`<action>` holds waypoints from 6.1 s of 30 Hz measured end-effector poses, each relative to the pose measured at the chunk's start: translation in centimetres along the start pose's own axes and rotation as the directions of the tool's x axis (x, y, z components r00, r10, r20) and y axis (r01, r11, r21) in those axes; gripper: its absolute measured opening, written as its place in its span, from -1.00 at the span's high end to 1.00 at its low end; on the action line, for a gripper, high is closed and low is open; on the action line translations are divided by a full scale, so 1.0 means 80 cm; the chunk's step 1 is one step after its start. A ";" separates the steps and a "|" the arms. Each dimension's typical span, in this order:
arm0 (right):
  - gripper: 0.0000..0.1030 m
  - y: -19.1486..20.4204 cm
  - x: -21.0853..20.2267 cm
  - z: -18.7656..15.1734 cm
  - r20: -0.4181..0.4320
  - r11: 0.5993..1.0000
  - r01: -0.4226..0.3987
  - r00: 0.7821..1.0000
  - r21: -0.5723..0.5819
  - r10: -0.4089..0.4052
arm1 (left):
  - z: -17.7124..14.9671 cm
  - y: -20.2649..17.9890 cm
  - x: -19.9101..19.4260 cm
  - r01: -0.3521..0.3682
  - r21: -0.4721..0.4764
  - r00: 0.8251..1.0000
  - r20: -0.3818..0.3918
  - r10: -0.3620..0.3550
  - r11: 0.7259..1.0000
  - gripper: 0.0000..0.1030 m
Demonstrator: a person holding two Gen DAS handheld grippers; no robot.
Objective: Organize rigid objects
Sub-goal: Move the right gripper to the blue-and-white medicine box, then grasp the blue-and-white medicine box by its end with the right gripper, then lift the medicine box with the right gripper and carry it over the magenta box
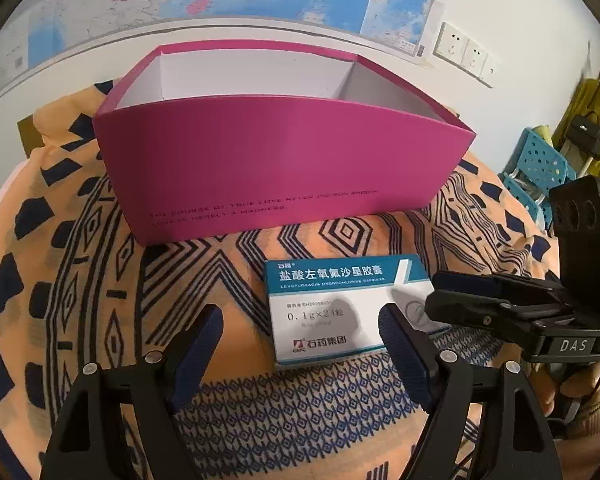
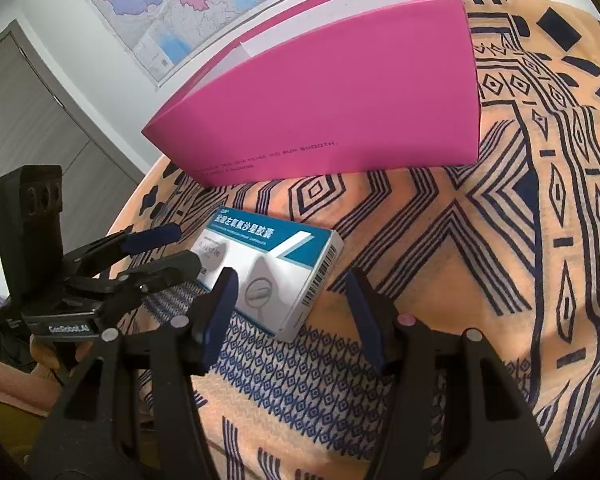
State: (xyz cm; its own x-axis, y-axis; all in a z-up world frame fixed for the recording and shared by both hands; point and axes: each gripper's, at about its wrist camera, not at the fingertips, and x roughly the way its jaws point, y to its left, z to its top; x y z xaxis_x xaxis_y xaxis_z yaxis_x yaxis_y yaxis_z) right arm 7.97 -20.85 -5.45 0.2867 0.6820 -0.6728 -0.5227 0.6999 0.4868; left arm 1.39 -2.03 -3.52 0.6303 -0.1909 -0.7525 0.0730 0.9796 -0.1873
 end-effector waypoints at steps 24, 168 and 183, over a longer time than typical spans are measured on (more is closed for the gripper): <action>0.24 0.000 0.007 -0.002 -0.009 1.000 -0.008 1.000 0.010 0.008 | -0.006 -0.001 0.006 0.081 -0.030 0.996 -0.039 -0.082 0.996 -0.01; 0.24 0.038 -0.067 0.085 0.239 0.977 0.033 0.971 -0.211 0.019 | 0.075 -0.023 -0.062 0.032 0.045 0.973 0.229 -0.041 0.998 -0.01; 0.24 0.034 -0.065 0.098 0.258 0.978 0.026 0.966 -0.206 0.029 | 0.091 -0.020 -0.055 0.026 0.038 0.970 0.239 -0.035 0.999 -0.01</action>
State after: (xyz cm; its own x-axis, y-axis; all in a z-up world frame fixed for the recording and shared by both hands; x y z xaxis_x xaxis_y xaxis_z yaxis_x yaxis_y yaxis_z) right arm 11.31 -20.84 3.73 0.4688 0.7335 -0.4922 -0.6695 0.6585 0.3437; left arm 4.13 -2.33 4.65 0.7936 -0.2042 -0.5732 0.1193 0.9759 -0.1826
